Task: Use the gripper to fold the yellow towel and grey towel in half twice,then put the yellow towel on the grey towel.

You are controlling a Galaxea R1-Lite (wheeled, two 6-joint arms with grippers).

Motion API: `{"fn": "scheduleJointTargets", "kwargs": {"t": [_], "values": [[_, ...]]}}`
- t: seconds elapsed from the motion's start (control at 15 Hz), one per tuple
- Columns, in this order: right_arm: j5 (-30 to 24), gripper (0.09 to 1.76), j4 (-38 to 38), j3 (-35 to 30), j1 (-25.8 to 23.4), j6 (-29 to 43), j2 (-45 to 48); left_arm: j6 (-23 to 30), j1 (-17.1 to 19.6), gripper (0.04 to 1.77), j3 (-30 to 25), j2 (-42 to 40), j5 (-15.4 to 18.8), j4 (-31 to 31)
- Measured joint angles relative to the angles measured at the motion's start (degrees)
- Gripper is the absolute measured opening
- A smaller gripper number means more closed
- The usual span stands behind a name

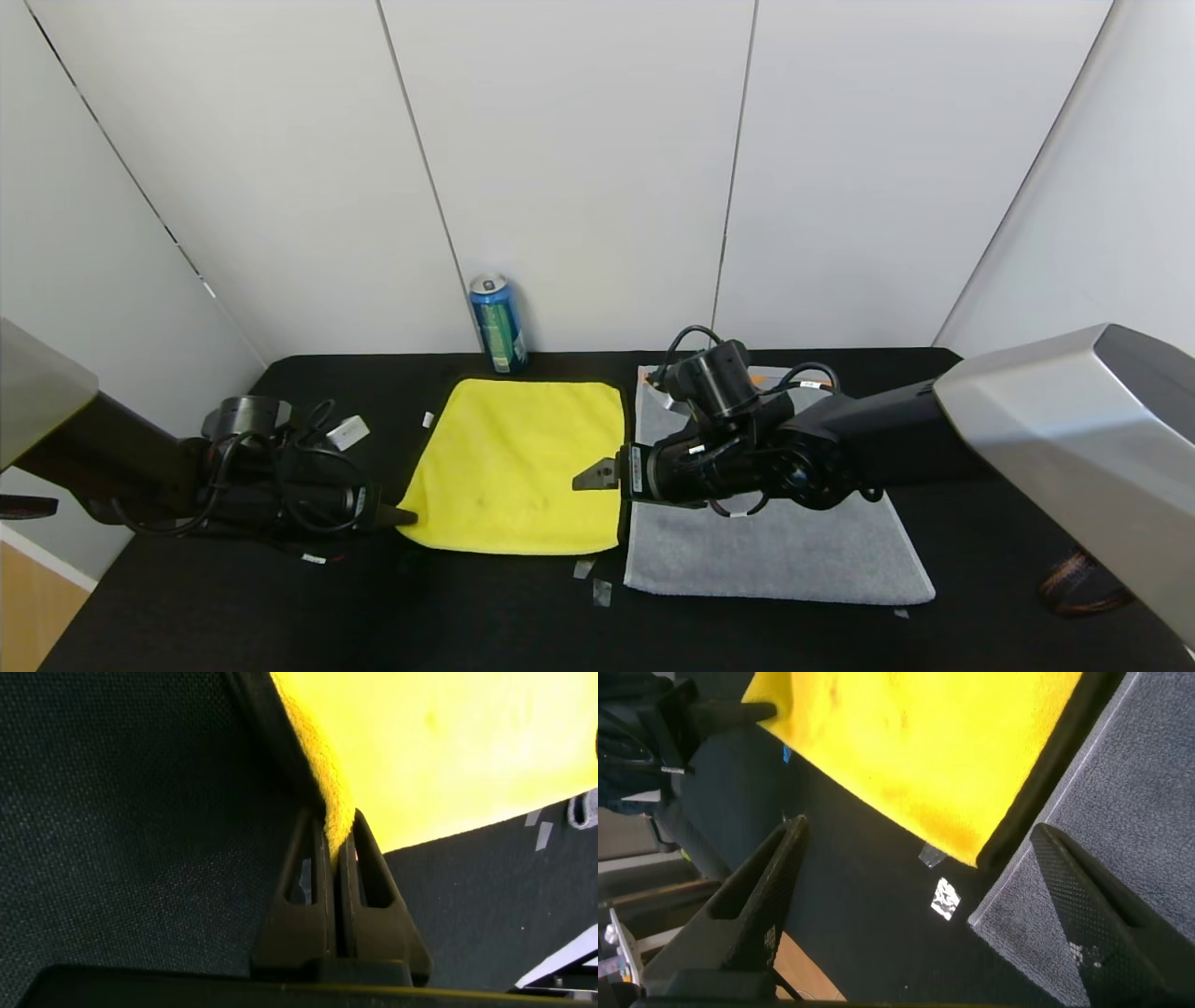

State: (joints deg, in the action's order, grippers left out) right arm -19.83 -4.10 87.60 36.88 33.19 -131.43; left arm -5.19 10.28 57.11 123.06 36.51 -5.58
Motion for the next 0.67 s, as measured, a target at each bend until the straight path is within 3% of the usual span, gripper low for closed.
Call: {"fn": "scheduleJointTargets", "kwargs": {"t": [0.67], "values": [[0.3, 1.71, 0.3, 0.2, 2.8, 1.5, -2.8, 0.0, 0.3, 0.13, -0.1, 0.0, 0.0, 0.0]]}}
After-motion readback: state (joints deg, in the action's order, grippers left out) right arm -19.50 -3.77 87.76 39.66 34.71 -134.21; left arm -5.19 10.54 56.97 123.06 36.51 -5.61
